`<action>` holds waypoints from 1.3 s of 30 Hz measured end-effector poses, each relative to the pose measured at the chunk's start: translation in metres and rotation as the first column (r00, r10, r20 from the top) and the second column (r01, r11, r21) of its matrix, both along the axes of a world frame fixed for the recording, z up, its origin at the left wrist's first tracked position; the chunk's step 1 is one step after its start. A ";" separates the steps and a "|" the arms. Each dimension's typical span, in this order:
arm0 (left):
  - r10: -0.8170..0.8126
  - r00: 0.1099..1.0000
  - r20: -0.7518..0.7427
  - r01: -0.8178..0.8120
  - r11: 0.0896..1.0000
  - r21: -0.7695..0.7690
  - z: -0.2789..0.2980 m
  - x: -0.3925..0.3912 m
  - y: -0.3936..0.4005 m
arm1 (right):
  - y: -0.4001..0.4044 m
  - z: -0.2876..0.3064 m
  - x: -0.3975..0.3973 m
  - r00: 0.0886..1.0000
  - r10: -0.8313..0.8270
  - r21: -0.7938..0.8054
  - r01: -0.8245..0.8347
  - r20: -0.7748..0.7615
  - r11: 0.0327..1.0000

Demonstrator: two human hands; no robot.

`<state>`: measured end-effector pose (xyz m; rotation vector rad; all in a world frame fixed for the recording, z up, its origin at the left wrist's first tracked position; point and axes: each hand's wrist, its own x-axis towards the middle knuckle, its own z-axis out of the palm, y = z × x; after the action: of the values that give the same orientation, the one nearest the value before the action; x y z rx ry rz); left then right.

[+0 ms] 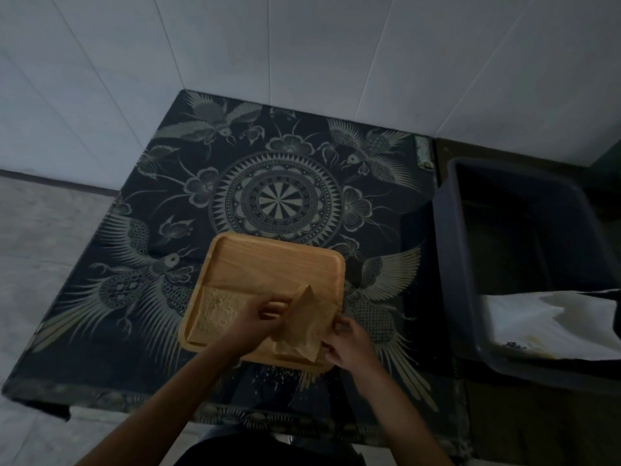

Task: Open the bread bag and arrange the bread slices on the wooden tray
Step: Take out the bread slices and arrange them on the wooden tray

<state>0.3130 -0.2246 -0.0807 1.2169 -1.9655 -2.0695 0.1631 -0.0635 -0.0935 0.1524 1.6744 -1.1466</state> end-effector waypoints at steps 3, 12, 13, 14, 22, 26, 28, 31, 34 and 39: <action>-0.030 0.996 -0.085 0.022 0.996 -0.087 0.023 0.003 -0.013 | -0.003 0.007 -0.005 0.998 0.064 -0.066 -0.062 0.029 0.996; -0.186 0.974 -0.125 0.124 0.913 -0.389 0.093 0.006 -0.069 | -0.051 0.073 -0.029 0.798 0.378 -0.068 -0.460 -0.470 0.886; -0.208 0.970 -0.126 0.140 0.901 -0.411 0.098 0.007 -0.076 | -0.060 0.085 -0.031 0.741 0.394 -0.078 -0.511 -0.544 0.856; -0.227 0.965 -0.131 0.152 0.891 -0.428 0.103 0.008 -0.083 | -0.069 0.095 -0.031 0.681 0.408 -0.084 -0.567 -0.608 0.820; -0.192 0.939 -0.285 0.094 0.941 -0.324 0.116 0.034 -0.133 | -0.121 0.136 -0.014 0.569 0.359 -0.176 -0.678 -0.740 0.713; -0.068 0.927 -0.368 0.029 0.994 -0.109 0.098 0.048 -0.146 | -0.131 0.133 -0.004 0.650 0.329 -0.241 -0.629 -0.685 0.739; 0.006 0.924 -0.382 -0.012 1.000 -0.013 0.085 0.051 -0.152 | -0.135 0.128 -0.001 0.710 0.319 -0.263 -0.579 -0.628 0.772; 0.109 0.916 -0.387 -0.071 0.991 0.112 0.067 0.054 -0.156 | -0.142 0.112 0.003 0.773 0.317 -0.239 -0.509 -0.550 0.827; 0.144 0.921 -0.361 -0.086 0.981 0.173 0.050 0.055 -0.162 | -0.150 0.089 0.006 0.830 0.310 -0.215 -0.445 -0.463 0.870; 0.184 0.938 -0.293 -0.139 0.976 0.168 0.018 0.052 -0.176 | -0.166 0.049 0.011 0.873 0.284 -0.183 -0.378 -0.397 0.907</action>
<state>0.3651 -0.4011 -0.0628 0.9658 -1.5521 -2.1904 0.1741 -0.2297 -0.0444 -0.5287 1.7615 -1.1553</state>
